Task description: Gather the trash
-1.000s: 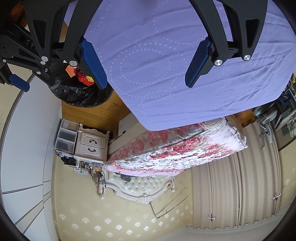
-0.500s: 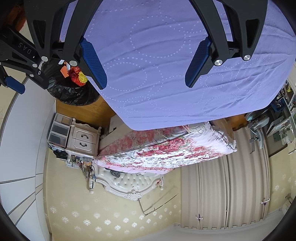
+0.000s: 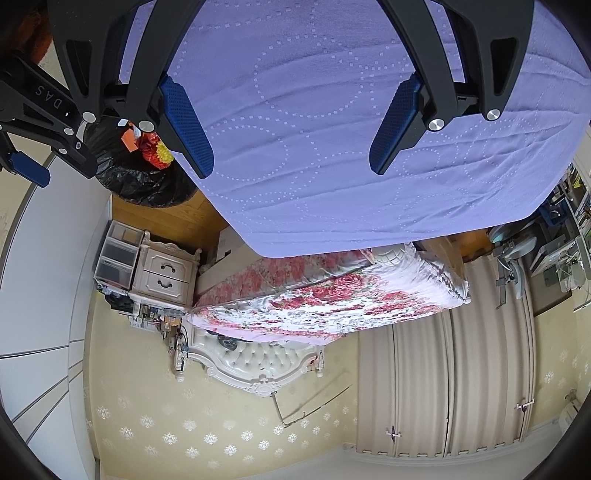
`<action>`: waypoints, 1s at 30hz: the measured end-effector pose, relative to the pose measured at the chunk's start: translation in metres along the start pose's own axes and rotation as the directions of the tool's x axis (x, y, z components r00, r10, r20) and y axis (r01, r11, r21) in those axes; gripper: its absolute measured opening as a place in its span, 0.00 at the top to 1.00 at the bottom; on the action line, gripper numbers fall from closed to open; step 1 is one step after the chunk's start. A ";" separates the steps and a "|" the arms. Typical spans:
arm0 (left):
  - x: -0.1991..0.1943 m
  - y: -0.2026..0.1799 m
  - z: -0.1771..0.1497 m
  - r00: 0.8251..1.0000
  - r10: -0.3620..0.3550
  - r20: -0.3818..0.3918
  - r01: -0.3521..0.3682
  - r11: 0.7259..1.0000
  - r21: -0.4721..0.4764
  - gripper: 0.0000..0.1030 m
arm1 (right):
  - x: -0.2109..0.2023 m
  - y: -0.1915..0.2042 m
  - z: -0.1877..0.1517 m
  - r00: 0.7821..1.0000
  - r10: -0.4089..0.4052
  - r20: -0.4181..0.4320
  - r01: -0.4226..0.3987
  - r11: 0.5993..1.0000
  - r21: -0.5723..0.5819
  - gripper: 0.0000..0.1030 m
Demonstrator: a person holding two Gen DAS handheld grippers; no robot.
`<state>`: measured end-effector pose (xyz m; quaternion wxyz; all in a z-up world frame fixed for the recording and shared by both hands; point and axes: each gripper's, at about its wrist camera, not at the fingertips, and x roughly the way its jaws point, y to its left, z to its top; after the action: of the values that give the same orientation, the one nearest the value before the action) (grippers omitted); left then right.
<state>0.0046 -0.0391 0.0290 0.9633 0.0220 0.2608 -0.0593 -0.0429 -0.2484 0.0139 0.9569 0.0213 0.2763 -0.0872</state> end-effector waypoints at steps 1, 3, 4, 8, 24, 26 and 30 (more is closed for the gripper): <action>0.000 0.000 0.000 1.000 0.000 -0.001 0.000 1.000 0.000 0.19 | 0.000 0.000 0.000 1.000 0.000 0.000 0.000 1.000 0.000 0.23; 0.000 0.000 0.000 1.000 0.000 -0.002 0.000 1.000 -0.002 0.19 | 0.000 0.000 0.000 1.000 0.000 -0.001 0.000 1.000 0.000 0.23; 0.000 0.001 0.000 1.000 -0.001 -0.002 0.001 1.000 -0.004 0.19 | 0.000 0.000 0.000 1.000 0.000 -0.002 0.000 1.000 -0.002 0.23; -0.001 0.000 0.001 1.000 0.001 -0.004 -0.001 1.000 -0.011 0.19 | 0.000 0.002 -0.001 1.000 0.001 -0.003 -0.001 1.000 -0.003 0.23; -0.001 0.001 0.000 1.000 0.004 -0.003 -0.004 1.000 -0.012 0.19 | -0.001 0.005 -0.002 1.000 0.002 -0.001 -0.002 1.000 -0.005 0.23; -0.002 0.000 -0.002 1.000 0.004 -0.002 -0.004 1.000 -0.014 0.19 | -0.001 0.005 -0.002 1.000 0.002 -0.001 -0.002 1.000 -0.004 0.23; -0.002 0.000 -0.003 1.000 0.003 -0.002 -0.003 1.000 -0.016 0.19 | -0.001 0.006 -0.002 1.000 0.001 -0.001 -0.001 1.000 -0.003 0.23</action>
<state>0.0016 -0.0392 0.0275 0.9633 0.0147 0.2622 -0.0559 -0.0437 -0.2421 0.0124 0.9568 0.0200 0.2769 -0.0863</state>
